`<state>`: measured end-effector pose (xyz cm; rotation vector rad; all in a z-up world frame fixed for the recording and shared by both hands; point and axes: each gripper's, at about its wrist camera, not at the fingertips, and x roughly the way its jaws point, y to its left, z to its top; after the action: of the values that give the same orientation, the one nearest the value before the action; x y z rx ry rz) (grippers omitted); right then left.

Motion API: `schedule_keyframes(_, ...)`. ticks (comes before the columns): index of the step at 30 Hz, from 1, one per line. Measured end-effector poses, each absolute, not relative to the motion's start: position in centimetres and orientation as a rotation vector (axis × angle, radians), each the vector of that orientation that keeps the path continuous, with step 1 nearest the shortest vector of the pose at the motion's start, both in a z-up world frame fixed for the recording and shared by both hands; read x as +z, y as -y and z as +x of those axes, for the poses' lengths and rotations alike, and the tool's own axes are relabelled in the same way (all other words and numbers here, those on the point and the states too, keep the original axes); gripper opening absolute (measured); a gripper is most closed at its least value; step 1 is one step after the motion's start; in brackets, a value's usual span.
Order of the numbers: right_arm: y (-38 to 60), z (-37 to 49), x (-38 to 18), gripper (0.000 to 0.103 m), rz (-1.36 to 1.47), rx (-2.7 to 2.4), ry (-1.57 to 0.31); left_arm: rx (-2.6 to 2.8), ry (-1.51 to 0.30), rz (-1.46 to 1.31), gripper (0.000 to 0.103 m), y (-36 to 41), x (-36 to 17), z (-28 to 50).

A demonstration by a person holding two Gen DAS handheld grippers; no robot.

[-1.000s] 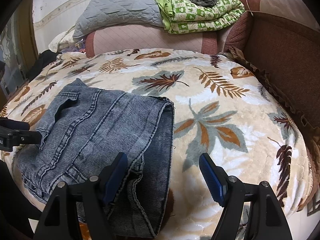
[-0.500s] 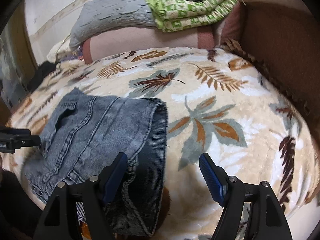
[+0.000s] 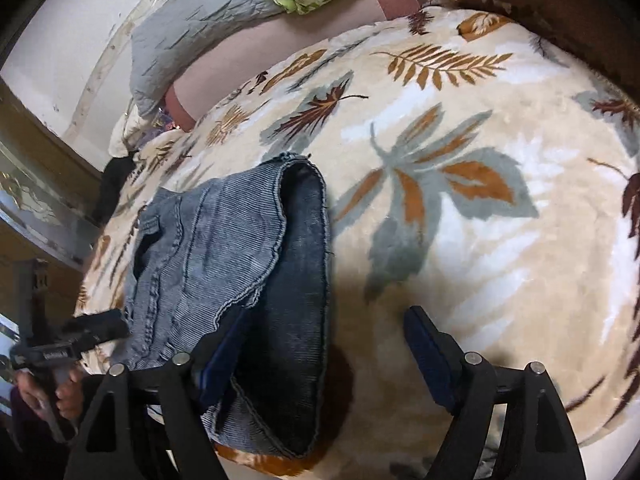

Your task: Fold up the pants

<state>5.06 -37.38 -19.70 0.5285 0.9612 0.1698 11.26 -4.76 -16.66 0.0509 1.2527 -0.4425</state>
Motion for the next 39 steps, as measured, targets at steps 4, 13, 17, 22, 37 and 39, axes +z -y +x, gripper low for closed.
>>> schedule_keyframes(4,36.6,5.7,-19.7,0.082,0.575,0.232,-0.967,-0.474,-1.284,0.036,0.088,5.6,-17.5,11.6)
schedule_keyframes(13,34.0,7.2,-20.0,0.083,0.574,0.300,-1.025,-0.494,-1.270,-0.012,0.088,5.4,-17.1,11.9)
schedule_keyframes(17,32.5,7.9,-19.9,0.083,0.519,0.342,-1.030,-0.498,-1.280,-0.043,0.088,5.8,-17.8,12.5)
schedule_keyframes(22,30.9,8.3,-19.6,0.077,0.470,0.387,-1.019,-0.515,-1.274,-0.079,0.087,5.8,-18.1,12.7)
schedule_keyframes(37,28.4,6.9,-16.8,0.032,0.280,0.352,-0.857,-0.550,-1.192,-0.084,0.033,5.5,-16.8,12.2)
schedule_keyframes(39,27.9,6.4,-16.0,0.031,0.267,0.362,-0.802,-0.549,-1.171,-0.081,0.029,5.4,-16.2,12.1)
